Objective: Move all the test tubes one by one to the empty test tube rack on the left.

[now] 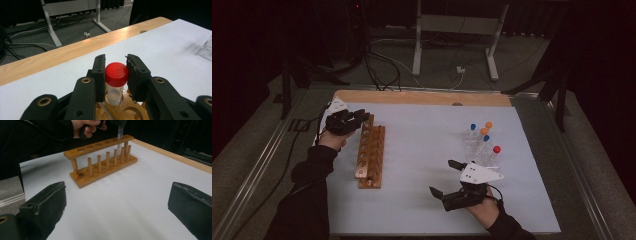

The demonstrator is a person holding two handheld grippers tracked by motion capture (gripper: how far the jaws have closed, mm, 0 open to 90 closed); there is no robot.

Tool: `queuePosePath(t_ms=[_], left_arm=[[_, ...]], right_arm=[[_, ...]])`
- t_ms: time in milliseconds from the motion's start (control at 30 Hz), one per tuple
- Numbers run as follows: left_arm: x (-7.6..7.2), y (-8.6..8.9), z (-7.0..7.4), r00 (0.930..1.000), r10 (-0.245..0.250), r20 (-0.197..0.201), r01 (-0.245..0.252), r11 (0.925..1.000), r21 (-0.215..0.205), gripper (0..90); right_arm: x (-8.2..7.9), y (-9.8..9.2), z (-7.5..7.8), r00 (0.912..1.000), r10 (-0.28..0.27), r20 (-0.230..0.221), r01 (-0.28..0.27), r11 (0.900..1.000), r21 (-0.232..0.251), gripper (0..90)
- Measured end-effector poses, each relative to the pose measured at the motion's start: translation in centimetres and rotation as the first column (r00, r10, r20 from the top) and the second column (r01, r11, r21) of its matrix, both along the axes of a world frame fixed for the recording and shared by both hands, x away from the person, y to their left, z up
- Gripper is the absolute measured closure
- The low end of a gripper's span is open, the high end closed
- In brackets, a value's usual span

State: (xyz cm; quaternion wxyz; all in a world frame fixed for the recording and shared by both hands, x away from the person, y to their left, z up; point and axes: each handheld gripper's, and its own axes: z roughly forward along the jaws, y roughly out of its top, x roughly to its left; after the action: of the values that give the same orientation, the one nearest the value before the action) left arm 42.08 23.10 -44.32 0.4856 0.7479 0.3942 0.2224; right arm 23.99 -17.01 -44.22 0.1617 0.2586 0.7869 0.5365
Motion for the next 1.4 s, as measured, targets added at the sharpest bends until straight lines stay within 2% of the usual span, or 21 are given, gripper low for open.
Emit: queuePosePath(t_ms=[233, 300, 433, 567, 700, 800, 833, 900, 933, 1033, 1067, 1133, 1200, 1233, 1300, 1333, 1400], left_arm=[[0.0, 0.1, -0.1, 1.0, -0.003, -0.005, 0.003, 0.9999, -0.017, 70.5], [0.1, 0.1, 0.0, 0.9998, -0.019, -0.009, 0.018, 0.9997, -0.019, 68.7], [-0.2, 0.0, 0.5, 0.9995, -0.029, -0.011, 0.029, 0.9995, -0.01, 50.1], [-1.0, 0.0, 1.6, 0.9998, -0.019, 0.005, 0.019, 0.9984, -0.053, 27.2], [-1.9, 0.0, 2.6, 0.999, -0.043, 0.01, 0.043, 0.9956, -0.083, 16.5], [-2.9, -0.1, 3.1, 0.9964, -0.083, 0.014, 0.084, 0.9905, -0.109, 10.9], [-3.2, -0.2, 3.2, 0.9949, -0.1, 0.016, 0.101, 0.9877, -0.119, 6.7], [-4.0, -0.4, 3.4, 0.992, -0.124, 0.022, 0.126, 0.9834, -0.131, 3.8], [-4.4, -0.5, 3.5, 0.9914, -0.128, 0.026, 0.13, 0.9828, -0.13, 2.5], [-5.8, -1.0, 3.8, 0.9855, -0.166, 0.034, 0.169, 0.9775, -0.126, 1.7], [-6.1, -1.2, 3.8, 0.9833, -0.179, 0.033, 0.182, 0.9752, -0.126, 1.7], [-7.0, -1.5, 3.9, 0.9788, -0.2, 0.045, 0.204, 0.9701, -0.132, 1.5], [-7.6, -1.7, 4.0, 0.9761, -0.211, 0.053, 0.216, 0.9671, -0.135, 1.5], [-8.1, -1.9, 4.0, 0.9714, -0.231, 0.056, 0.236, 0.9613, -0.141, 1.5], [-8.8, -2.2, 3.9, 0.9673, -0.246, 0.061, 0.252, 0.9565, -0.147, 1.5], [-9.0, -2.3, 3.8, 0.9647, -0.257, 0.058, 0.263, 0.9535, -0.148, 1.5], [-9.5, -2.5, 3.7, 0.9622, -0.266, 0.056, 0.272, 0.9519, -0.142, 1.5]], right_arm=[[0.0, -0.1, 0.1, 1.0, 0.003, -0.007, -0.003, 1.0, 0.007, 1.5], [0.0, -0.2, 0.1, 1.0, 0.003, -0.006, -0.003, 1.0, 0.013, 1.5], [0.1, -0.5, 0.4, 1.0, 0.003, 0.005, -0.003, 1.0, 0.02, 1.5], [0.1, -1.1, 0.8, 0.9992, 0.0, 0.041, 0.0, 1.0, 0.012, 1.5], [0.3, -2.2, 1.6, 0.9977, -0.01, 0.066, 0.01, 1.0, 0.007, 1.5], [0.7, -3.6, 2.5, 0.9965, -0.052, 0.066, 0.053, 0.998, -0.018, 1.5], [1.1, -4.9, 3.2, 0.9923, -0.099, 0.074, 0.101, 0.995, -0.016, 1.5], [1.2, -5.4, 3.4, 0.9905, -0.116, 0.073, 0.117, 0.993, -0.009, 1.5], [1.4, -6.2, 3.7, 0.9856, -0.151, 0.076, 0.152, 0.988, -0.004, 1.5], [1.7, -8.2, 4.1, 0.9724, -0.21, 0.101, 0.213, 0.977, -0.017, 1.5], [1.8, -8.9, 4.1, 0.9688, -0.225, 0.103, 0.227, 0.974, -0.009, 1.5], [2.1, -10.0, 3.9, 0.9599, -0.261, 0.103, 0.264, 0.964, -0.023, 1.5], [2.5, -11.0, 3.6, 0.9486, -0.303, 0.09, 0.307, 0.951, -0.028, 3.1], [2.6, -11.4, 3.4, 0.9463, -0.313, 0.082, 0.315, 0.949, -0.024, 4.7], [3.3, -12.5, 2.3, 0.9322, -0.359, 0.043, 0.361, 0.932, -0.034, 4.7], [3.3, -12.5, 2.3, 0.9322, -0.359, 0.043, 0.361, 0.932, -0.034, 4.7], [3.8, -13.0, 1.5, 0.925, -0.38, 0.016, 0.38, 0.924, -0.047, 4.7]])
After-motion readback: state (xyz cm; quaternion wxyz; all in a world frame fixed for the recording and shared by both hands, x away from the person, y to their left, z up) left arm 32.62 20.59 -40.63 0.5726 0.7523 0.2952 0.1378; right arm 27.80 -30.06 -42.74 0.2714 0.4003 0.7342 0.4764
